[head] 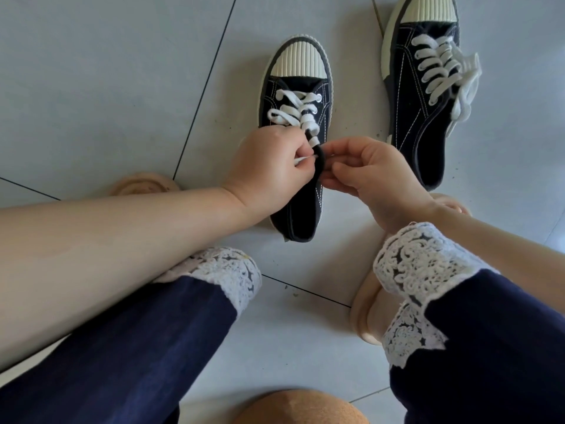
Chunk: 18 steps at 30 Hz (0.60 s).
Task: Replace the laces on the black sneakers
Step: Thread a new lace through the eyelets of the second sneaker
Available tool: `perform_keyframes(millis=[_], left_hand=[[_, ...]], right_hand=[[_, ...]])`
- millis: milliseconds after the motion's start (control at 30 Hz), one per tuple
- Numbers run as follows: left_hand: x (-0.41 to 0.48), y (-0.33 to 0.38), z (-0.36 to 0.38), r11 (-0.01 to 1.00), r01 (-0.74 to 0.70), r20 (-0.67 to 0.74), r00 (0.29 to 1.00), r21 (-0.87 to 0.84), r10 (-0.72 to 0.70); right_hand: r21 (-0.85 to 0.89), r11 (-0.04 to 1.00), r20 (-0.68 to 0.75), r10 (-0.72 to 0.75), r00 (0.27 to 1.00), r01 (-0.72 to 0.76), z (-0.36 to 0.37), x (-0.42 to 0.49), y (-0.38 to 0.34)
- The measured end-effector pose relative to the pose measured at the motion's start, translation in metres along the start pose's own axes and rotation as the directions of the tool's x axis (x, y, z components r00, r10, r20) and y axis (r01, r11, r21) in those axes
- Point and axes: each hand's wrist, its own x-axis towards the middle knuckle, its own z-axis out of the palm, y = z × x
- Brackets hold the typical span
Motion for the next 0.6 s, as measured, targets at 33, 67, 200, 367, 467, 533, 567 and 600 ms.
perform_keyframes(millis=[33, 67, 200, 367, 467, 533, 567, 600], left_hand=[[-0.001, -0.001, 0.002, 1.0, 0.015, -0.012, 1.0, -0.016, -0.015], [-0.002, -0.001, 0.002, 0.998, 0.036, -0.026, 0.999, -0.043, -0.037], [-0.009, -0.001, 0.003, 0.974, 0.132, -0.047, 0.989, -0.185, -0.143], [-0.012, -0.002, 0.001, 0.941, 0.163, 0.02, 0.986, -0.296, -0.165], [-0.01, -0.004, -0.001, 0.956, 0.14, 0.043, 0.99, -0.258, -0.133], [-0.006, -0.004, -0.001, 0.963, 0.14, 0.048, 0.99, -0.231, -0.132], [-0.004, -0.003, 0.0, 0.967, 0.135, 0.049, 0.991, -0.218, -0.128], [-0.002, -0.002, 0.0, 0.972, 0.125, 0.054, 0.992, -0.197, -0.116]], right_hand=[[-0.009, 1.0, 0.001, -0.005, 1.0, 0.005, 0.0, 0.0, -0.001], [-0.018, 1.0, -0.005, -0.01, 1.0, 0.01, 0.0, 0.0, -0.002], [-0.05, 0.998, -0.057, -0.025, 0.998, 0.022, 0.002, 0.007, -0.005], [-0.169, 0.984, -0.092, -0.064, 0.994, 0.048, 0.008, 0.01, -0.004], [-0.135, 0.99, -0.065, -0.043, 0.997, 0.034, 0.01, 0.009, -0.003], [-0.021, 1.0, -0.013, 0.015, 1.0, -0.016, 0.009, 0.008, -0.003], [0.031, 0.999, 0.01, 0.041, 0.999, -0.041, 0.007, 0.007, -0.003], [0.069, 0.996, 0.028, 0.059, 0.998, -0.061, 0.005, 0.007, -0.003]])
